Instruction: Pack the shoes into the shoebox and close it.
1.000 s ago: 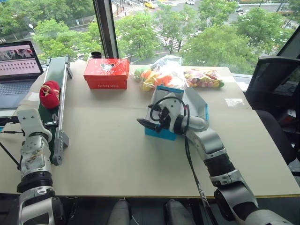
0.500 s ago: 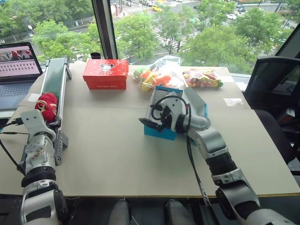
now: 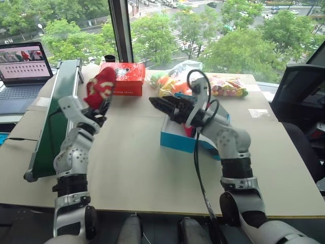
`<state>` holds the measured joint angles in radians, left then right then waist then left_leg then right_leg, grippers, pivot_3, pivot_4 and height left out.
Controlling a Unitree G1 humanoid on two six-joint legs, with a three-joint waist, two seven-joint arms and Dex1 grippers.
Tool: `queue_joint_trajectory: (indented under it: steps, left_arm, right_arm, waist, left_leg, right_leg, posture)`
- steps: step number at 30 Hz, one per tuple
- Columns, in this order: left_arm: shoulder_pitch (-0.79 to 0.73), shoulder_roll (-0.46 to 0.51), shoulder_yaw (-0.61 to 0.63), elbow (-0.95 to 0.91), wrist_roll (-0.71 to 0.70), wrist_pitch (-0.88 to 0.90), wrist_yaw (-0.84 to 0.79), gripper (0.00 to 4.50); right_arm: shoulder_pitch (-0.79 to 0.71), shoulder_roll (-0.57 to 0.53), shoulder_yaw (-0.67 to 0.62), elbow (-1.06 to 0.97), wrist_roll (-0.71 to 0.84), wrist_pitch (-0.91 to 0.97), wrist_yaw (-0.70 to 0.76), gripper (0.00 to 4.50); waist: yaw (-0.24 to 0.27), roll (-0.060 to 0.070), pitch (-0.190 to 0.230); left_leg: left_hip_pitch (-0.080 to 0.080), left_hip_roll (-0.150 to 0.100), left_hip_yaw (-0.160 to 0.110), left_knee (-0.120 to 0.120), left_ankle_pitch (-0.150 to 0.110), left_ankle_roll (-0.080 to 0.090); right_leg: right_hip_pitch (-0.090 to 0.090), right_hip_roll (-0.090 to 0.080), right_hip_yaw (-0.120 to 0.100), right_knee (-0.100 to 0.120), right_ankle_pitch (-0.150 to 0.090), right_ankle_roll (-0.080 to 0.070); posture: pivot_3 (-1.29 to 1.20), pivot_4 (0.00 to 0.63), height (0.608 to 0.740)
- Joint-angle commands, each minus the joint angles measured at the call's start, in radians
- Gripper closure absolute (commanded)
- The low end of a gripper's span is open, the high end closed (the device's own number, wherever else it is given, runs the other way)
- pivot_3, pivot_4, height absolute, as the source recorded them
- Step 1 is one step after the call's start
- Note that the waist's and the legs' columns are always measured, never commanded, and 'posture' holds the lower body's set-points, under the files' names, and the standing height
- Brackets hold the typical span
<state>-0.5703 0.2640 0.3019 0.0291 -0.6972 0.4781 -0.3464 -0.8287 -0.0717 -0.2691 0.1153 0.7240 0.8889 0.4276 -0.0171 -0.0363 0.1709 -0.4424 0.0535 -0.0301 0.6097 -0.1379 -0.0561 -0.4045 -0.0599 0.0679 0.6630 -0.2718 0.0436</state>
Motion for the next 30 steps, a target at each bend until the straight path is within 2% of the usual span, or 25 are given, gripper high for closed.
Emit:
queue_joint_trajectory:
  steps: [1,6,11,15,22,26,30]
  left_arm:
    - [-0.024,-0.05,-0.092,-0.18,-0.093,0.095,-0.012,2.02]
    - [-0.03,-0.101,-0.122,-0.235,-0.169,0.175,0.013,2.02]
    - [0.017,-0.128,-0.176,-0.26,-0.175,0.221,0.006,2.02]
    - [0.018,-0.136,-0.166,-0.256,-0.178,0.218,0.02,2.02]
    - [-0.017,-0.105,-0.115,-0.222,-0.168,0.186,0.025,2.02]
    - [-0.02,-0.09,-0.114,-0.216,-0.162,0.186,0.018,2.02]
    - [0.009,-0.105,-0.151,-0.233,-0.154,0.194,0.011,2.02]
  right_arm:
    - [-0.026,0.017,-0.12,0.022,0.121,0.101,-0.13,0.0]
    - [-0.033,0.033,-0.19,0.007,0.21,0.135,-0.214,0.0]
    - [-0.039,0.038,-0.214,-0.013,0.268,0.118,-0.26,0.0]
    - [-0.029,0.022,-0.221,-0.059,0.328,0.134,-0.278,0.0]
    - [0.11,-0.154,-0.158,-0.143,0.309,0.233,-0.227,0.0]
    - [0.103,-0.194,-0.173,-0.15,0.345,0.237,-0.227,0.0]
    - [0.074,-0.172,-0.167,-0.156,0.367,0.216,-0.254,0.0]
  waist:
    - [0.0,0.0,0.0]
    - [-0.032,0.0,0.0]
    - [-0.032,0.0,0.0]
    - [-0.027,0.0,0.0]
    - [-0.018,0.0,0.0]
    - [-0.028,0.001,0.001]
    - [-0.029,0.001,0.001]
  left_leg:
    - [0.0,0.0,0.0,0.0,0.0,0.0]
    - [0.001,0.0,0.0,0.0,0.0,0.001]
    - [0.001,-0.001,0.0,0.0,0.001,0.002]
    - [0.001,0.0,0.0,0.0,0.001,0.002]
    - [-0.001,-0.001,0.0,0.0,0.0,0.002]
    - [-0.001,-0.001,0.0,0.0,0.0,0.002]
    - [-0.001,-0.001,0.0,0.0,0.0,0.003]
  right_leg:
    - [0.0,0.0,0.0,0.0,0.0,0.0]
    - [-0.001,0.001,0.002,0.001,0.0,0.0]
    - [0.0,0.001,0.002,0.0,0.0,0.0]
    - [-0.001,0.001,0.002,0.0,0.0,0.0]
    - [0.0,0.0,0.002,-0.004,0.0,0.001]
    - [0.0,0.0,0.002,-0.004,0.0,0.001]
    - [0.0,0.001,0.002,-0.004,0.0,0.001]
  posture:
    - [0.0,0.15,0.739]
    - [0.0,0.15,0.739]
    - [0.0,0.15,0.739]
    - [0.0,0.15,0.739]
    - [0.0,0.15,0.739]
    - [0.0,0.15,0.739]
    - [0.0,0.15,0.739]
